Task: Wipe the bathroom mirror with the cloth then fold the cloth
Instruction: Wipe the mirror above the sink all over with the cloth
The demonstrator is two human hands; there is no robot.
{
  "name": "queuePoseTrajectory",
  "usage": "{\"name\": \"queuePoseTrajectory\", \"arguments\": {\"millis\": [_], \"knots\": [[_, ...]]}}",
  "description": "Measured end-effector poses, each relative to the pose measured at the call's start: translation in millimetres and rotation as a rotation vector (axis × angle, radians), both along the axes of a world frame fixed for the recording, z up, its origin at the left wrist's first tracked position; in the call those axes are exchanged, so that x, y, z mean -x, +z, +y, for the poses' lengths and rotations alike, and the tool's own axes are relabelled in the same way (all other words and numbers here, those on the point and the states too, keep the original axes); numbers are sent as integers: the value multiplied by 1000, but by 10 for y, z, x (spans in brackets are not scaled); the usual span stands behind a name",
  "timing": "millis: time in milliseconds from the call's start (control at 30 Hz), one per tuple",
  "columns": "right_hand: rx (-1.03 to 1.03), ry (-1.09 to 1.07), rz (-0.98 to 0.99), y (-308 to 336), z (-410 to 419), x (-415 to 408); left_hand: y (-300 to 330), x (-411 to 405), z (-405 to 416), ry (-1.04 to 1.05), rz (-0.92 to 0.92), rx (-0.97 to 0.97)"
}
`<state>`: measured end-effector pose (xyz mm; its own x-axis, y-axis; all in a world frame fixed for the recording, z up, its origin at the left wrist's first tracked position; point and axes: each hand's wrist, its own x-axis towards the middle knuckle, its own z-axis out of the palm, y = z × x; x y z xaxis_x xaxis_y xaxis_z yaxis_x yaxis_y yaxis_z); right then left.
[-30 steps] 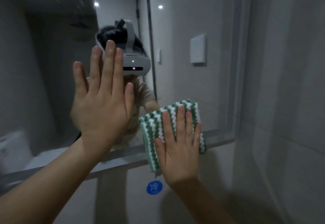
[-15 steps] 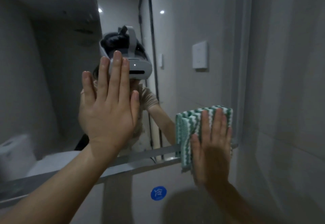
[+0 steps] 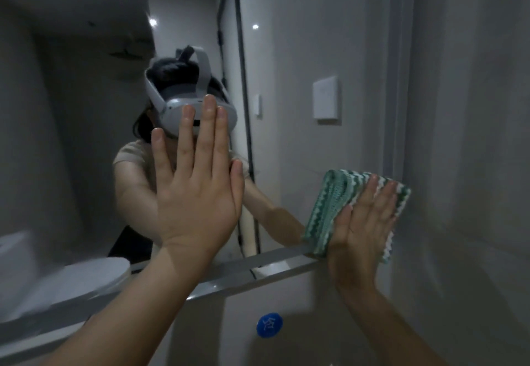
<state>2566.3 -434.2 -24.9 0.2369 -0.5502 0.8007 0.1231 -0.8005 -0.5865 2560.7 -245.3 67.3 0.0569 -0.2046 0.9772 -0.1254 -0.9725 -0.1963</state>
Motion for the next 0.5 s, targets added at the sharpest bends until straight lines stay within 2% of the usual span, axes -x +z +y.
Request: {"name": "queuePoseTrajectory", "arguments": {"millis": [67,233,333,500], "knots": [[97,-46,-27,103,362,48,-3,-9,5,8,-3,-3],[222,79,-13,241,1119,144,-12,-17,20,-37,7,-5],[258,82,-27,236,1095,132,-12,-28,35,-40,10,-6],[438,71,-49,280,684,105,-21,-35,39,-20,-27,-13]]}}
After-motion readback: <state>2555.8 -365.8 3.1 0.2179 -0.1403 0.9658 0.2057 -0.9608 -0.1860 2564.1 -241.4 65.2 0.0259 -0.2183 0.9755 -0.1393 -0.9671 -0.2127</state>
